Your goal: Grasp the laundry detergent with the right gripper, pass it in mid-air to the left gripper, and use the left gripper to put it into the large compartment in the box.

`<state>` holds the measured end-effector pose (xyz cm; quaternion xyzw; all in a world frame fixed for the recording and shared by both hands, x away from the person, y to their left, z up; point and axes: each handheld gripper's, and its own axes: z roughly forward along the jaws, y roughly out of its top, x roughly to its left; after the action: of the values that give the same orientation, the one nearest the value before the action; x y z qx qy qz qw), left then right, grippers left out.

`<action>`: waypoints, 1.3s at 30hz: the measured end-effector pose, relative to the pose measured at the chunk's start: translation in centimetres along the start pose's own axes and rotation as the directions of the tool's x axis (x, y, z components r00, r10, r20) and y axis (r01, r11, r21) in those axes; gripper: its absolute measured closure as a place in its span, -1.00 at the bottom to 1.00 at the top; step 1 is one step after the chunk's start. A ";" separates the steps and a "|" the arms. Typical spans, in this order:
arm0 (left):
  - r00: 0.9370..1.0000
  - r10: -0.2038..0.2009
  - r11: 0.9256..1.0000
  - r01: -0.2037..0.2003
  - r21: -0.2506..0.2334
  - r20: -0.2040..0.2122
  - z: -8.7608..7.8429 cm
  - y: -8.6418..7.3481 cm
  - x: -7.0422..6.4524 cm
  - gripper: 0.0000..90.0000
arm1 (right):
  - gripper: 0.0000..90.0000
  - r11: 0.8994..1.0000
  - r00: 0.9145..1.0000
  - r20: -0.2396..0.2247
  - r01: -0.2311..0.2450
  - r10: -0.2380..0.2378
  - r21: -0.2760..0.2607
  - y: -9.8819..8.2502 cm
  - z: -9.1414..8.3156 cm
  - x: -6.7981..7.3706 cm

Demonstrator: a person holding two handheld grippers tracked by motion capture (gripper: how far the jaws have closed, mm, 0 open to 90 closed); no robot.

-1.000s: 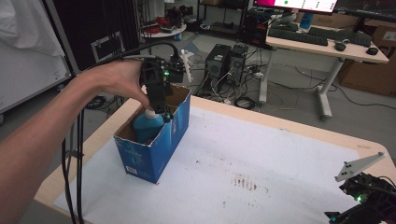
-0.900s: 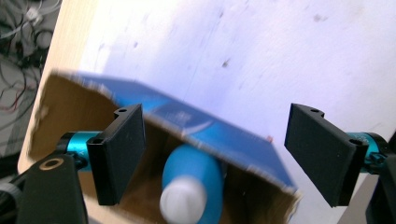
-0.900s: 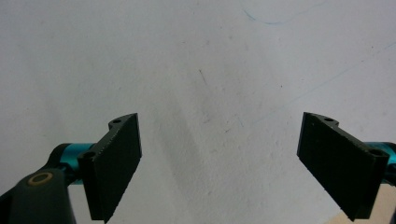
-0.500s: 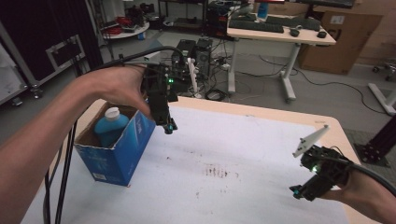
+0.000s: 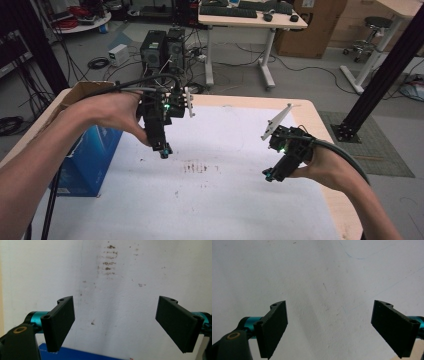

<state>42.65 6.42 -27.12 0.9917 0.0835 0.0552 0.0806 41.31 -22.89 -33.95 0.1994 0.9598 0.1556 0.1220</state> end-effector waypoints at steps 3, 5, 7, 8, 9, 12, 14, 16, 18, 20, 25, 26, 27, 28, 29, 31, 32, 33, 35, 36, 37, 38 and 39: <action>1.000 0.001 1.000 -0.001 0.011 0.019 1.7 0.2 -0.3 -0.65 | -0.71 1.000 1.000 -0.002 0.005 -0.005 -0.001 0.1 0.2 0.0; 1.000 -0.001 1.000 0.000 0.021 0.026 2.3 0.1 -0.2 -0.65 | -0.71 1.000 1.000 -0.005 0.005 -0.005 0.001 0.1 0.3 0.1; 0.999 -0.009 1.000 0.008 0.024 0.039 2.9 0.1 -0.2 -0.65 | -0.71 1.000 1.000 -0.006 0.002 -0.002 0.004 0.1 0.5 0.1; 0.999 -0.006 1.000 0.005 0.029 0.043 3.2 0.1 -0.2 -0.65 | -0.71 1.000 1.000 -0.005 0.000 0.000 0.006 0.1 0.6 0.1; 0.999 -0.011 0.999 0.010 0.030 0.044 3.4 0.1 -0.2 -0.65 | -0.71 1.000 1.000 -0.007 0.002 -0.002 0.005 0.1 0.6 0.1; 0.999 -0.010 0.999 0.009 0.037 0.049 3.9 0.0 -0.2 -0.65 | -0.71 1.000 1.000 -0.009 0.005 -0.004 0.007 0.1 0.8 0.2; 0.999 -0.014 0.999 0.012 0.040 0.049 4.2 0.0 -0.3 -0.65 | -0.71 1.000 1.000 -0.009 0.001 -0.001 0.007 0.1 0.8 0.3; 0.998 -0.014 0.999 0.012 0.043 0.054 4.5 0.0 -0.4 -0.65 | -0.71 1.000 1.000 -0.010 0.002 -0.002 0.010 0.0 0.9 0.3; 0.998 -0.015 0.999 0.012 0.046 0.055 4.7 -0.1 -0.4 -0.65 | -0.71 1.000 1.000 -0.011 0.000 0.000 0.013 0.0 1.0 0.3; 0.998 -0.013 0.999 0.010 0.049 0.058 4.8 -0.1 -0.5 -0.65 | -0.71 1.000 1.000 -0.012 0.003 -0.003 0.012 0.1 1.1 0.4; 0.998 -0.016 0.999 0.013 0.050 0.060 4.9 -0.1 -0.6 -0.65 | -0.71 1.000 1.000 -0.012 0.004 -0.004 0.012 0.1 1.0 0.4; 0.998 -0.015 0.999 0.012 0.049 0.059 4.9 -0.1 -0.6 -0.65 | -0.71 1.000 1.000 -0.013 0.005 -0.005 0.012 0.1 1.0 0.4; 0.998 -0.015 0.999 0.012 0.049 0.060 5.0 -0.1 -0.6 -0.65 | -0.71 1.000 1.000 -0.012 0.004 -0.004 0.012 0.1 1.0 0.4; 0.998 -0.015 0.999 0.012 0.050 0.059 5.0 0.0 -0.6 -0.65 | -0.71 1.000 1.000 -0.013 0.006 -0.005 0.013 0.1 1.0 0.4; 0.998 -0.012 0.999 0.008 0.053 0.060 5.0 0.0 -0.6 -0.65 | -0.71 1.000 1.000 -0.013 0.005 -0.004 0.012 0.1 1.0 0.4; 0.998 -0.009 0.999 0.006 0.054 0.059 5.1 0.1 -0.6 -0.65 | -0.71 1.000 1.000 -0.013 0.005 -0.005 0.012 0.0 1.0 0.4; 0.998 -0.008 0.999 0.005 0.054 0.063 5.1 0.2 -0.6 -0.65 | -0.71 1.000 1.000 -0.012 0.000 0.000 0.014 0.0 1.0 0.4; 0.998 -0.008 0.999 0.005 0.054 0.063 5.1 0.2 -0.6 -0.65 | -0.71 1.000 1.000 -0.012 0.000 0.000 0.014 0.0 1.0 0.4; 0.998 -0.003 0.999 0.000 0.054 0.064 5.1 0.3 -0.7 -0.65 | -0.71 1.000 1.000 -0.012 0.004 -0.004 0.010 -0.1 0.9 0.4; 0.998 -0.003 0.998 -0.001 0.055 0.063 5.1 0.3 -0.7 -0.65 | -0.71 1.000 1.000 -0.013 0.005 -0.005 0.012 -0.1 0.9 0.4; 0.998 -0.002 0.999 -0.001 0.053 0.062 5.1 0.3 -0.8 -0.65 | -0.71 1.000 1.000 -0.013 0.005 -0.005 0.012 -0.1 0.9 0.4; 0.998 -0.003 0.999 -0.001 0.050 0.064 5.2 0.3 -0.8 -0.65 | -0.71 1.000 1.000 -0.012 0.002 -0.002 0.012 -0.1 1.0 0.4; 0.998 -0.003 0.999 -0.001 0.050 0.064 5.2 0.3 -0.8 -0.65 | -0.71 1.000 1.000 -0.011 0.003 -0.002 0.014 -0.1 1.0 0.4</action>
<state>42.53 5.21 -32.20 0.9946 0.0827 0.0213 0.0583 41.22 -22.53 -34.94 0.1982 0.9617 0.1498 0.1155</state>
